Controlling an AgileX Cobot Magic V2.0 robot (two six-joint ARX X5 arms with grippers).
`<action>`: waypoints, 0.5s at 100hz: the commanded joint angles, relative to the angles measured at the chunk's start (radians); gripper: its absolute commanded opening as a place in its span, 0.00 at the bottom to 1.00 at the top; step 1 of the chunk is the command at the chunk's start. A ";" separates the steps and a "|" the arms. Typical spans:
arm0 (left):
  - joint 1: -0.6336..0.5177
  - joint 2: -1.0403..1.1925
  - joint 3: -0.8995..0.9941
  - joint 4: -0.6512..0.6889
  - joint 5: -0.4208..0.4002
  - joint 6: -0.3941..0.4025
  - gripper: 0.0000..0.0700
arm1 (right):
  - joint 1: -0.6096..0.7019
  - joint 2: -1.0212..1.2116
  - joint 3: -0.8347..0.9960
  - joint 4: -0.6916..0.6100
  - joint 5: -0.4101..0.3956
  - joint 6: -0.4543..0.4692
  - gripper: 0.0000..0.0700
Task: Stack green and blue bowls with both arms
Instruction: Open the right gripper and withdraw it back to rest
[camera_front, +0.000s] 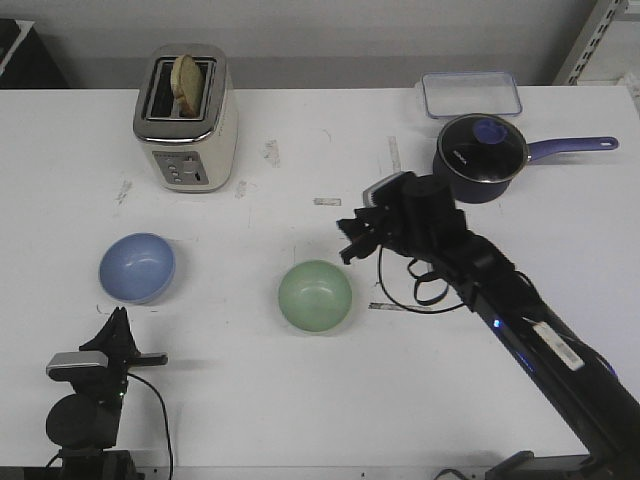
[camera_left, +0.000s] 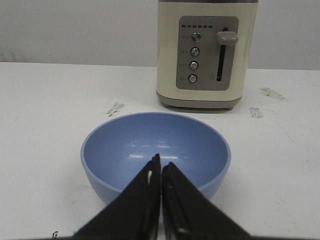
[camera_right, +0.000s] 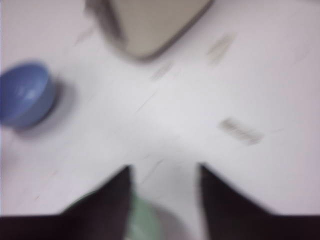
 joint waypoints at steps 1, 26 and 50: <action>0.000 0.000 -0.018 0.011 0.001 -0.002 0.00 | -0.030 -0.027 0.017 -0.027 0.043 -0.006 0.00; 0.000 0.000 -0.018 0.010 0.001 -0.002 0.00 | -0.168 -0.190 -0.047 -0.199 0.254 -0.092 0.00; 0.000 0.000 -0.018 0.008 0.001 -0.002 0.00 | -0.245 -0.446 -0.381 -0.034 0.272 -0.096 0.00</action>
